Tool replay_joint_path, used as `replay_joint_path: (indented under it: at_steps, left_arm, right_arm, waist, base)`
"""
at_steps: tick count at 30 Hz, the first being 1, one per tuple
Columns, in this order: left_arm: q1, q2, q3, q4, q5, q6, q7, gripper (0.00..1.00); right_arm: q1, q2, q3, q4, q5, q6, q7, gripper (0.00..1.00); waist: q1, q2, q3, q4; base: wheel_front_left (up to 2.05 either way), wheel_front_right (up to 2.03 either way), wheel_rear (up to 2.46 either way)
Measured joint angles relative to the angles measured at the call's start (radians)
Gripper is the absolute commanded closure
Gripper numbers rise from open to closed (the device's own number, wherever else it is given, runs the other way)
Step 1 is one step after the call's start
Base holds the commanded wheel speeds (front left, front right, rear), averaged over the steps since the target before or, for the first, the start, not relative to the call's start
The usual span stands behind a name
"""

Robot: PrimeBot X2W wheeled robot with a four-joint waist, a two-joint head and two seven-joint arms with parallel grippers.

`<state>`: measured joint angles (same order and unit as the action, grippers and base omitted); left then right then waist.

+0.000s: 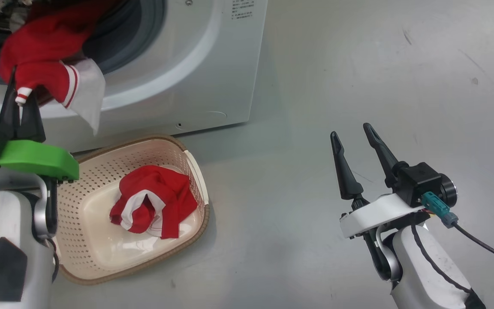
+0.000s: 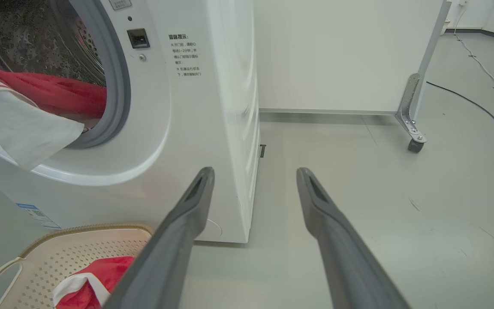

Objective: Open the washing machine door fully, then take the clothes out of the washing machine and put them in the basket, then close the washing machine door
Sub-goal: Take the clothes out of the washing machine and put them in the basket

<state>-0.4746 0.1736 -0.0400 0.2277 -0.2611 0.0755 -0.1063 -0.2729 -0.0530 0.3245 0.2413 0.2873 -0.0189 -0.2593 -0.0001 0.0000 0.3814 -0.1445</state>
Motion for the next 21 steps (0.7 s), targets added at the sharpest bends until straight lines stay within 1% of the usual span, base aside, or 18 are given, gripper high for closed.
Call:
replay_joint_path:
  at_steps: [5, 10, 13, 21]
  left_arm:
    - [0.052, -0.011, -0.005, -0.044, 0.000, 0.005, -0.045, 1.00]
    - [0.097, -0.023, -0.013, -0.086, 0.002, 0.008, -0.064, 1.00]
    - [0.119, -0.023, -0.013, -0.123, 0.008, 0.011, -0.073, 1.00]
    - [0.134, -0.025, -0.013, -0.232, 0.026, 0.018, -0.102, 1.00]
  right_arm:
    - [0.033, 0.000, -0.011, 0.008, -0.002, 0.006, 0.000, 0.00]
    - [0.065, 0.000, -0.019, 0.021, -0.009, 0.009, 0.000, 0.00]
    - [0.080, 0.000, -0.020, 0.024, -0.016, 0.017, 0.000, 0.00]
    - [0.110, 0.001, -0.034, 0.025, -0.026, 0.018, 0.000, 0.00]
  waist:
    - [0.0000, 0.0000, -0.062, 0.026]
    - [0.0000, 0.0000, -0.123, 0.044]
    - [0.0000, 0.0000, -0.156, 0.051]
    - [0.0000, 0.0000, -0.216, 0.057]
  base:
    - [0.00, 0.00, 0.00]
    - [0.00, 0.00, 0.00]
    - [0.00, 0.00, 0.00]
    - [0.00, 0.00, 0.00]
